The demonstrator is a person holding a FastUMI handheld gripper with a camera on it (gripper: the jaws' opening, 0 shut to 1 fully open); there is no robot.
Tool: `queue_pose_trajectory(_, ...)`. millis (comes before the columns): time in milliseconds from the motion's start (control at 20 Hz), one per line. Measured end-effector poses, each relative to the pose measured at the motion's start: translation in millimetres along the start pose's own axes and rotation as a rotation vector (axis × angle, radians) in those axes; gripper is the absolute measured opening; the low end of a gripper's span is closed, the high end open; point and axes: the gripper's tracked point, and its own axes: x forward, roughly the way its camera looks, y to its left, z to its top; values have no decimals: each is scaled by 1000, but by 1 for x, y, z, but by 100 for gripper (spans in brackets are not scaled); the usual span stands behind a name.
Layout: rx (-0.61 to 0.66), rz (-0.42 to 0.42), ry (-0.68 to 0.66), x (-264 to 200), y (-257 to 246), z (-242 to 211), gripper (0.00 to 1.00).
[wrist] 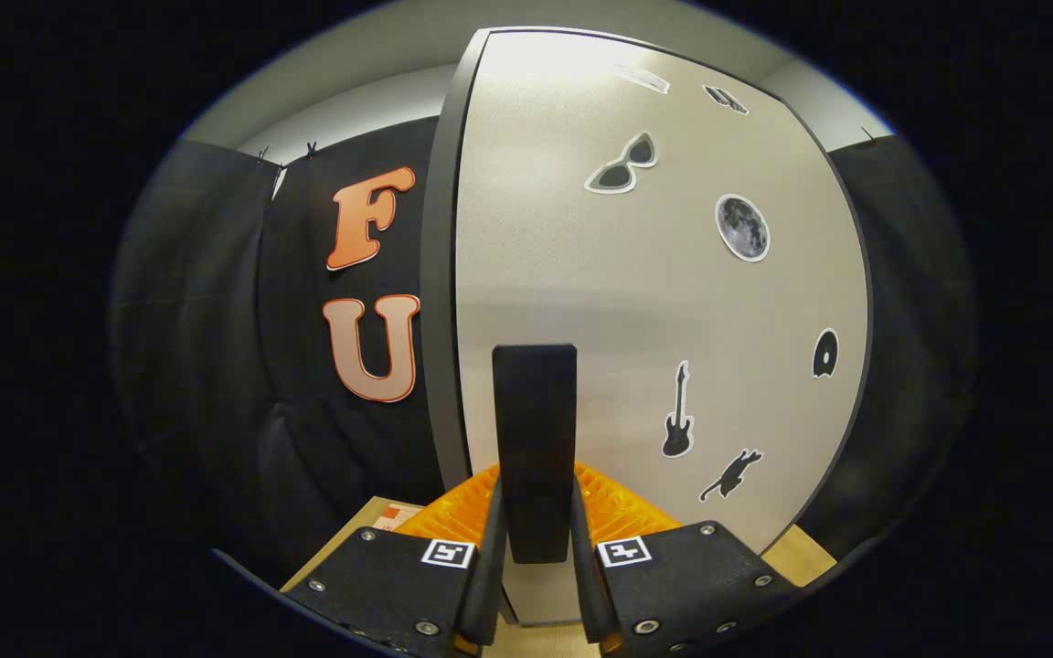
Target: Open the shoe cabinet door, grab the shoes and put them into the shoe cabinet, then close the shoe cabinet door.
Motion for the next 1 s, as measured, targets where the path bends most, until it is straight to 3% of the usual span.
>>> queue_pose_trajectory(350,4,1,1,-6,-1,0,19)
queue_pose_trajectory(1000,23,-44,-3,-91,-41,-5,16)
